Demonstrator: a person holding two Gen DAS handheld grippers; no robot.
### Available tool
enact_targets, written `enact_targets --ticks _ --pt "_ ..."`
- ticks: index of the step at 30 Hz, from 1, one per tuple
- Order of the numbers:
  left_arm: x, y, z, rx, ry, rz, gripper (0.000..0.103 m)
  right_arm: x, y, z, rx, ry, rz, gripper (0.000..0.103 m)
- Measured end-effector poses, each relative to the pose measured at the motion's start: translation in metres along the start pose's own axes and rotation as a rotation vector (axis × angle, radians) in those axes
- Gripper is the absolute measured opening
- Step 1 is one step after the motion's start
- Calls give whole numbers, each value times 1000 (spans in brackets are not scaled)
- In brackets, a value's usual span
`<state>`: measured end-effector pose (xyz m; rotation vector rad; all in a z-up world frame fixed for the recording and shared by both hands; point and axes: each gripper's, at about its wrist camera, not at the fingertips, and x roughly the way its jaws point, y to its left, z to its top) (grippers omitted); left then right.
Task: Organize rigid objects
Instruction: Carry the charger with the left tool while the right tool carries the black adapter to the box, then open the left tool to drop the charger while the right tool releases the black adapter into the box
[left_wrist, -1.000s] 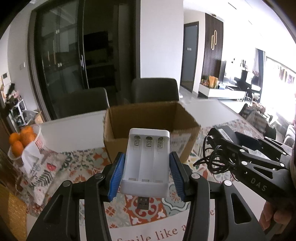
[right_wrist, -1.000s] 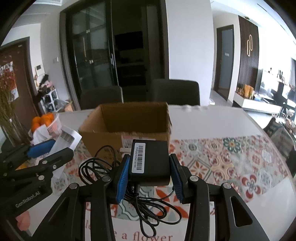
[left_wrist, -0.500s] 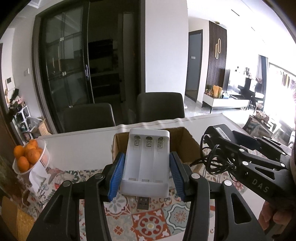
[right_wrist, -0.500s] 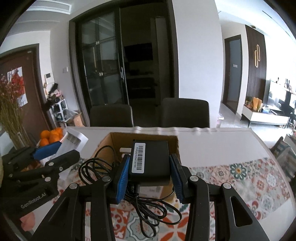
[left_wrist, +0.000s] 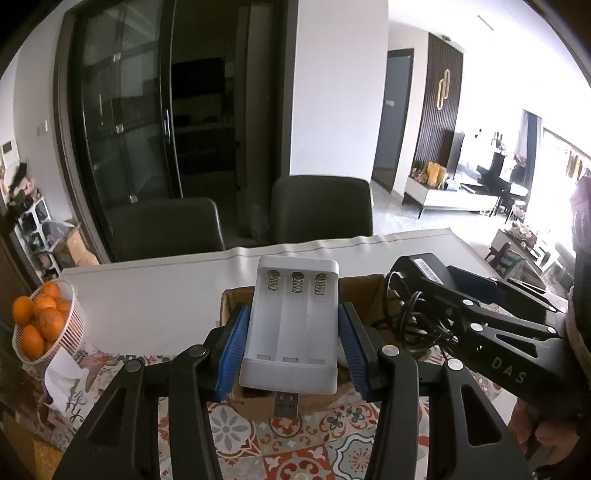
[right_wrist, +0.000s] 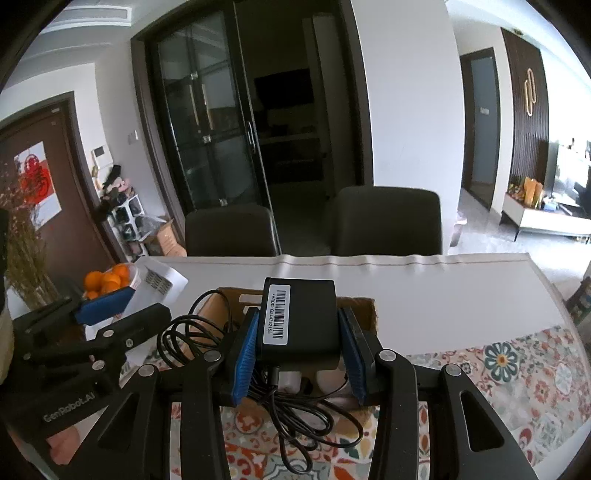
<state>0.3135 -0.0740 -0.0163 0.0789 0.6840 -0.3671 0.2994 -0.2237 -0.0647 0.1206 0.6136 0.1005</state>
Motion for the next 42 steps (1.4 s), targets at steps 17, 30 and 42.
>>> enact_targets --ticks 17,30,42 --pt "95 16 -5 -25 225 9 49 106 -25 -3 32 263 26 42" --pt "107 24 -14 -78 272 29 49 123 -26 -1 22 285 -21 62" --pt "48 9 -13 -39 157 143 87 57 -22 4 1 202 -172 74"
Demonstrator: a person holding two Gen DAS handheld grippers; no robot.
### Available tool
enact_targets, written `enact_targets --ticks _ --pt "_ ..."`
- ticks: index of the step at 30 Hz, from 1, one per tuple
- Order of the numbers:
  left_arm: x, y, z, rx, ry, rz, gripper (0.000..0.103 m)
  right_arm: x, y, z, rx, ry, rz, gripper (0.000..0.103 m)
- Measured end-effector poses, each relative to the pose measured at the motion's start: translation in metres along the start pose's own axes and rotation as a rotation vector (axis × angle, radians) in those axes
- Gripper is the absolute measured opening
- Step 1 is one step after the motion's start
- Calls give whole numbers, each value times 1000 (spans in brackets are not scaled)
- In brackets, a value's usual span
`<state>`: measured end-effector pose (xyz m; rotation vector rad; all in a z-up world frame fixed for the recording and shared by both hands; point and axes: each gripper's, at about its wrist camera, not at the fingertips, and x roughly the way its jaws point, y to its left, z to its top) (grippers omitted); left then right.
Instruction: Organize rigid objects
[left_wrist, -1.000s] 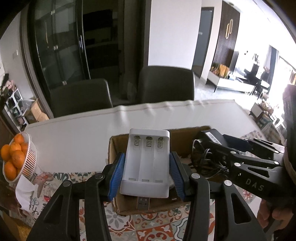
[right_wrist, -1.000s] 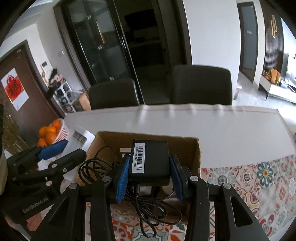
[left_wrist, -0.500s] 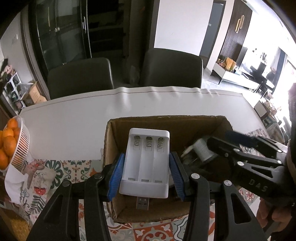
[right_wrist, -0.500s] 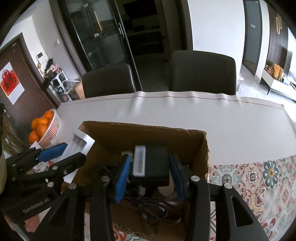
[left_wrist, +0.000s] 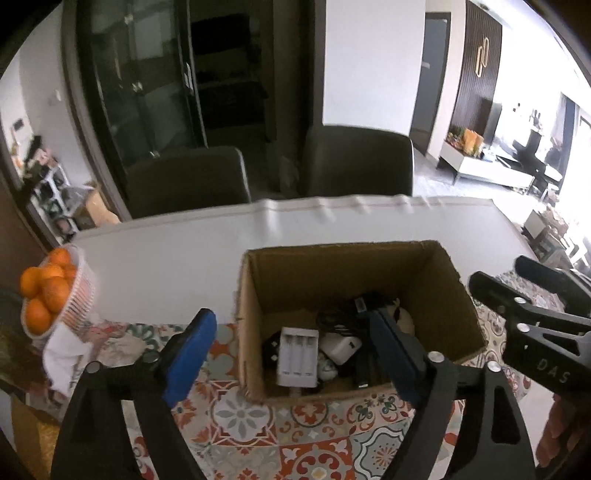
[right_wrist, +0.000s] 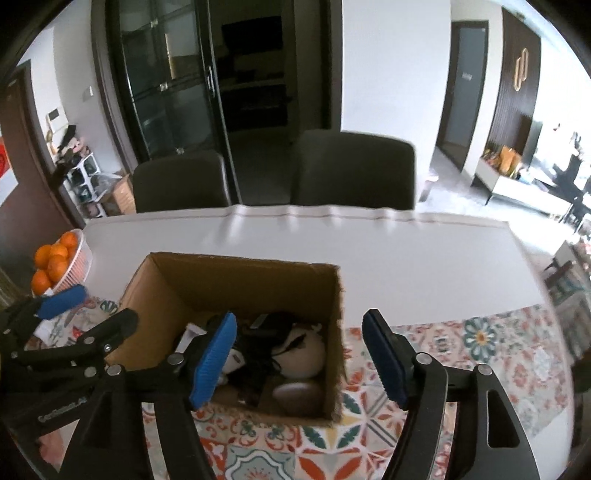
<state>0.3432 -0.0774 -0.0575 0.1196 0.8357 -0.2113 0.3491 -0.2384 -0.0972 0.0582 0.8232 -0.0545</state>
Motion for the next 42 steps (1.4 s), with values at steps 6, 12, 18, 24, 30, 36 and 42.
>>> enact_targets --ticks 6,12,18,24,30,36,42 --pt "-48 1 -19 1 -87 118 97 -47 2 -14 -21 -89 -86 83" --pt "-98 -1 -43 -9 -175 176 103 -93 5 -39 -12 -151 -83 85" --pt "-138 -4 -62 -11 -222 160 103 -133 3 -64 19 -180 -67 88" --pt "-175 -6 -83 -14 -272 166 103 -172 0 -85 23 -230 -86 90" --pt "-203 -9 -99 -20 -299 167 103 -203 2 -99 14 -274 -94 93" --pt "-225 -11 -113 -25 -332 175 103 -225 5 -109 -1 -299 -97 93" --pt "-239 -17 -117 -12 -361 169 103 -242 5 -119 1 -315 -79 94"
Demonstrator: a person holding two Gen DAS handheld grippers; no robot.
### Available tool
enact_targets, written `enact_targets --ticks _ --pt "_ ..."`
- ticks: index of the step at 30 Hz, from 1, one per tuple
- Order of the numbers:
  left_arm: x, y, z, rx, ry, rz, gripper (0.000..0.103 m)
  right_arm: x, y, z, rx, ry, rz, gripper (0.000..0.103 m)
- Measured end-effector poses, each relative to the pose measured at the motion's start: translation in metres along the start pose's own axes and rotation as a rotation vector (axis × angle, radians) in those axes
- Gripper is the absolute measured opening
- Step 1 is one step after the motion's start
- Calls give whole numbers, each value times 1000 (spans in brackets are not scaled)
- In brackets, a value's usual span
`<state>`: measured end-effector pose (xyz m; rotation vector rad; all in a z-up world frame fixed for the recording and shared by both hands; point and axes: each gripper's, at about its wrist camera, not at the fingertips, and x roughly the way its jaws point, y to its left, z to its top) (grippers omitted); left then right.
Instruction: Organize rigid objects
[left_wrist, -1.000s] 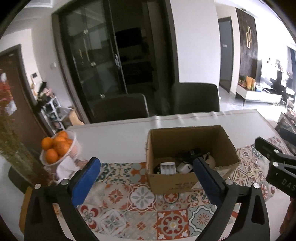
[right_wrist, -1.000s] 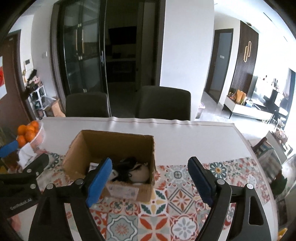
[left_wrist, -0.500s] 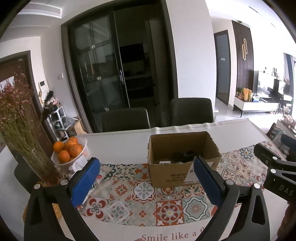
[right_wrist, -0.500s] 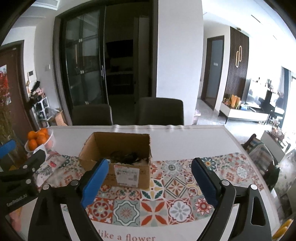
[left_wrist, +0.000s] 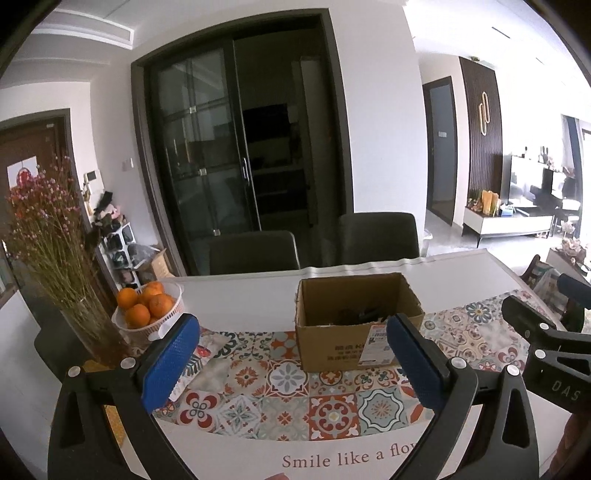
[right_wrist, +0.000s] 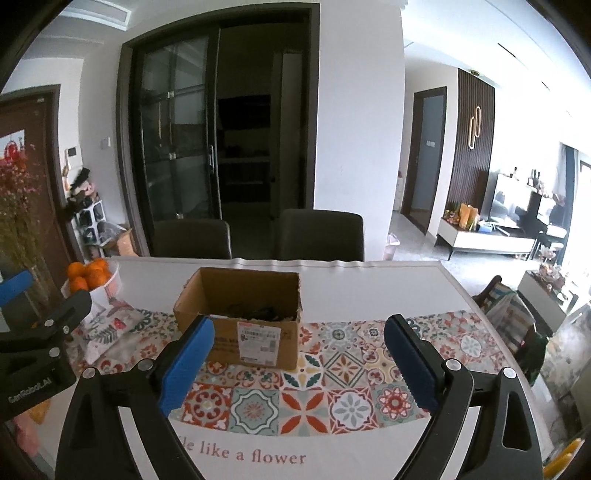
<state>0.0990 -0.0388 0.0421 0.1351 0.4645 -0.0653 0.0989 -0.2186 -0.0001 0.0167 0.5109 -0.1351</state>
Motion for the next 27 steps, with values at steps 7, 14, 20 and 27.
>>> enact_targets --ticks 7,14,20,27 --pt "-11 1 0 -7 -21 -20 103 -10 -1 0 11 -13 21 94" --pt "-14 2 0 -14 -20 -17 103 -13 -1 0 10 -19 25 94" --pt "-17 0 2 -19 -27 -13 103 -16 1 0 5 -25 25 94" --pt "-17 0 2 -20 -30 -12 103 -19 2 0 3 -30 29 94"
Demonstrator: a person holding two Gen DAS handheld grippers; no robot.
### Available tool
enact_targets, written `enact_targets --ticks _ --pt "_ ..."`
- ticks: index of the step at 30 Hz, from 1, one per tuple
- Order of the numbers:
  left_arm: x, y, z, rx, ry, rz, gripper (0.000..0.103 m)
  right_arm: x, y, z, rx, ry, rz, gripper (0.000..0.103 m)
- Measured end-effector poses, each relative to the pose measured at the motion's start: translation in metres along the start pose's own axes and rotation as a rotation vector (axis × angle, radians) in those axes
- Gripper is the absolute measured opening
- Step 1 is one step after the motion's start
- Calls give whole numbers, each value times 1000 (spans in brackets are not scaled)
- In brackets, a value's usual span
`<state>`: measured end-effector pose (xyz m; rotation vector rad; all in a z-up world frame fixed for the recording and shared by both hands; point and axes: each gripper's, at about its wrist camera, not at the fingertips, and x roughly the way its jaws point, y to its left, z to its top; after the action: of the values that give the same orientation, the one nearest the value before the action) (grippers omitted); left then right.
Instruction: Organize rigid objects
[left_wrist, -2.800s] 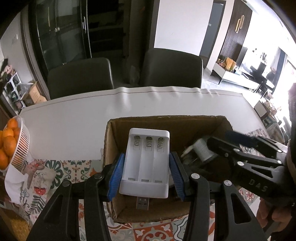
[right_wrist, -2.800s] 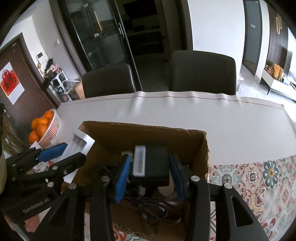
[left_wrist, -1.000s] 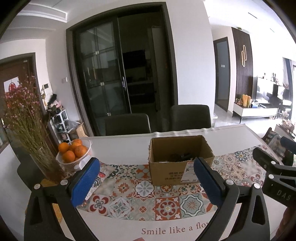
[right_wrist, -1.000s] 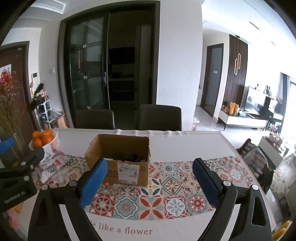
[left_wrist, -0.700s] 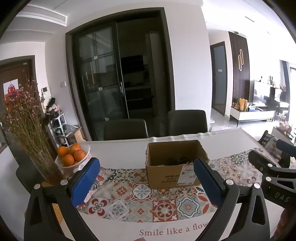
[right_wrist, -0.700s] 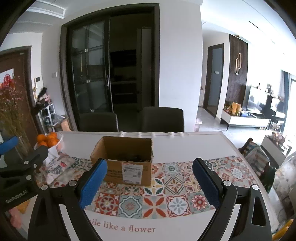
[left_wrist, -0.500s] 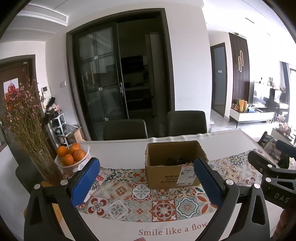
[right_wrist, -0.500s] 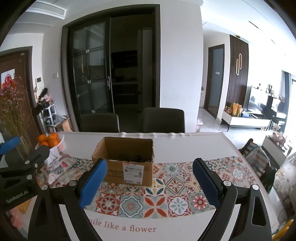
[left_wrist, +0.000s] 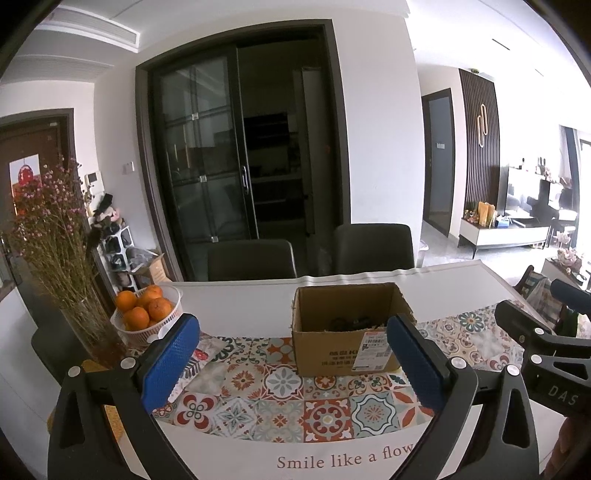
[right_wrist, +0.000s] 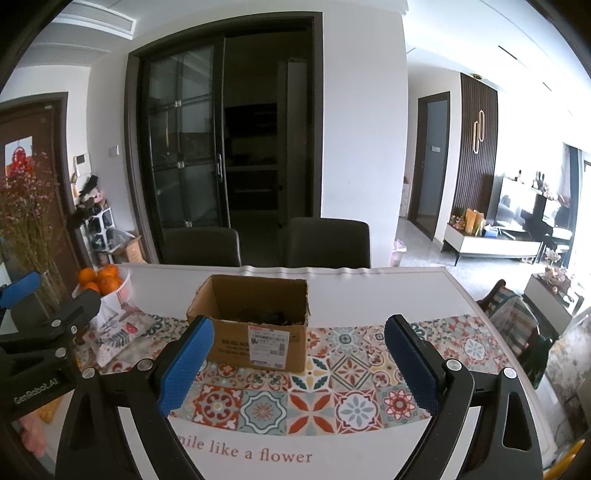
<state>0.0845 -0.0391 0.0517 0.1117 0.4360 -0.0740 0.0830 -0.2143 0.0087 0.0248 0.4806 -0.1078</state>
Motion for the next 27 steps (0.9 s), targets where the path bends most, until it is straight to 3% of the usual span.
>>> enact_targets --ticks 27 --pt "-4 -1 4 -3 -11 4 103 -1 0 2 -2 -8 -2 94"
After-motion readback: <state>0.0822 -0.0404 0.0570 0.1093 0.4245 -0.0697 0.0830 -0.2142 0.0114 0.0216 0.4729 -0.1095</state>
